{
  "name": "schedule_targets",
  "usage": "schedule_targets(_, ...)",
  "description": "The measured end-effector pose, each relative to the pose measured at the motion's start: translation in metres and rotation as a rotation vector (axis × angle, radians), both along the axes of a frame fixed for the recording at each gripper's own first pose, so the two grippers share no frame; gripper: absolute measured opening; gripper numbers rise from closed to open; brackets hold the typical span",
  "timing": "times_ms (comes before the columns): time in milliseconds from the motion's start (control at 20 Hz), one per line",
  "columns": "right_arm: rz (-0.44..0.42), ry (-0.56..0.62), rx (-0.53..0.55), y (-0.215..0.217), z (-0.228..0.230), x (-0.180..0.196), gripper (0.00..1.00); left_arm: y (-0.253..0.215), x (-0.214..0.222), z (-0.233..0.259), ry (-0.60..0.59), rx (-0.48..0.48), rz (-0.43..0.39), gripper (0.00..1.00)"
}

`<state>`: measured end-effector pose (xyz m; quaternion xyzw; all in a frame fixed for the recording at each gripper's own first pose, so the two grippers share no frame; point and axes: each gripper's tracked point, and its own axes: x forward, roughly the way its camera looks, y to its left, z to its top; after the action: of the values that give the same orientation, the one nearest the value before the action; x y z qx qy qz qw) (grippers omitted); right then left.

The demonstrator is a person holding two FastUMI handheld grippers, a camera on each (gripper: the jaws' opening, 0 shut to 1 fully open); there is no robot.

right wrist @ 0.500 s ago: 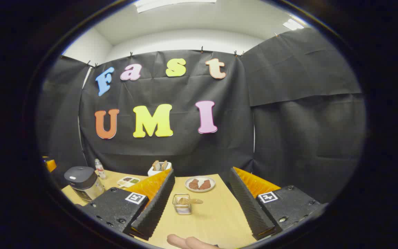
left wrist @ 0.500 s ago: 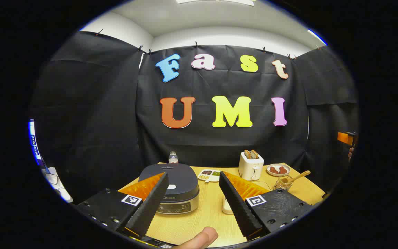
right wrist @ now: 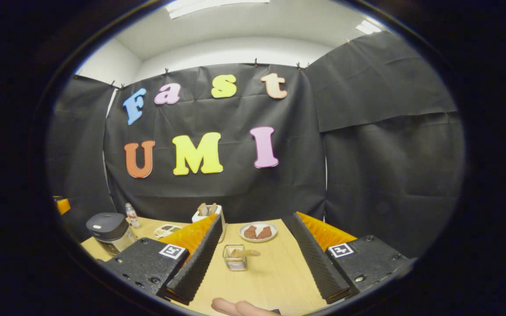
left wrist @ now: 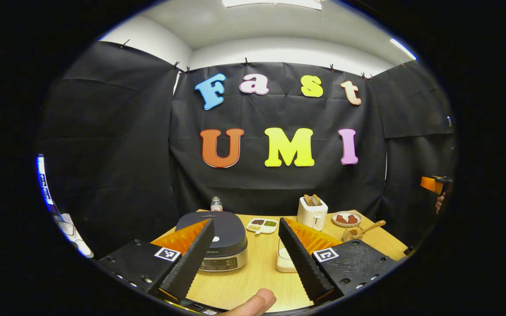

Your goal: Close the left gripper, press the button to open the rice cooker; take a wooden spoon from the chopstick holder with the right hand, scoop a spoonful of rice and pour it into the rice cooker, then put the wooden spoon back into the chopstick holder.

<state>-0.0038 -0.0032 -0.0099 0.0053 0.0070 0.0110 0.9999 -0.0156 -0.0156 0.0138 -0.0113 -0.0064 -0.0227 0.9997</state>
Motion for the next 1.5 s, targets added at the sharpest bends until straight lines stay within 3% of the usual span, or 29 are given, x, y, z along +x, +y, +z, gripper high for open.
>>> schedule_targets(400, 0.028, 0.020, 0.017, 0.004, -0.019, -0.005, 1.00, 0.014, 0.023, -0.017, 0.069, -0.044, 0.018, 0.94)
schedule_targets(450, 0.043, 0.021, 0.008, 0.009, -0.022, -0.007, 1.00, 0.013, 0.026, -0.017, 0.083, -0.054, 0.010, 0.83)
schedule_targets(600, 0.060, 0.008, -0.017, 0.017, -0.027, -0.011, 1.00, 0.010, 0.035, -0.016, 0.094, -0.050, -0.008, 0.75)
schedule_targets(650, 0.060, 0.004, -0.026, 0.018, -0.028, -0.011, 1.00, 0.010, 0.040, -0.013, 0.088, -0.041, -0.015, 0.79)
schedule_targets(700, 0.060, 0.001, -0.034, 0.019, -0.030, -0.012, 1.00, 0.006, 0.043, -0.015, 0.106, -0.040, -0.038, 0.48)
schedule_targets(750, 0.061, -0.001, -0.039, 0.019, -0.031, -0.012, 1.00, -0.001, 0.046, -0.019, 0.125, -0.041, -0.075, 0.39)
schedule_targets(800, 0.066, -0.001, -0.041, 0.021, -0.033, -0.013, 1.00, -0.002, 0.051, -0.022, 0.144, -0.045, -0.083, 0.54)
schedule_targets(850, 0.071, -0.001, -0.041, 0.022, -0.035, -0.014, 1.00, 0.003, 0.057, -0.023, 0.157, -0.052, -0.076, 0.11)
schedule_targets(900, 0.077, -0.002, -0.041, 0.023, -0.036, -0.015, 1.00, 0.014, 0.063, -0.027, 0.177, -0.050, -0.041, 0.17)
schedule_targets(950, 0.083, -0.004, -0.040, 0.024, -0.036, -0.017, 1.00, 0.023, 0.070, -0.034, 0.197, -0.046, -0.006, 0.05)
schedule_targets(1000, 0.086, -0.006, -0.038, 0.023, -0.037, -0.019, 1.00, 0.030, 0.075, -0.041, 0.225, -0.030, 0.012, 0.00)
schedule_targets(1100, 0.090, -0.017, -0.034, 0.021, -0.036, -0.021, 0.96, 0.039, 0.087, -0.058, 0.291, -0.011, 0.047, 0.01)
schedule_targets(1300, 0.088, -0.028, -0.011, 0.015, -0.042, -0.025, 1.00, 0.064, 0.115, -0.091, 0.407, 0.030, 0.126, 0.00)
schedule_targets(1500, 0.079, -0.018, 0.008, 0.004, -0.049, -0.024, 0.96, 0.080, 0.139, -0.111, 0.467, -0.011, 0.157, 0.00)
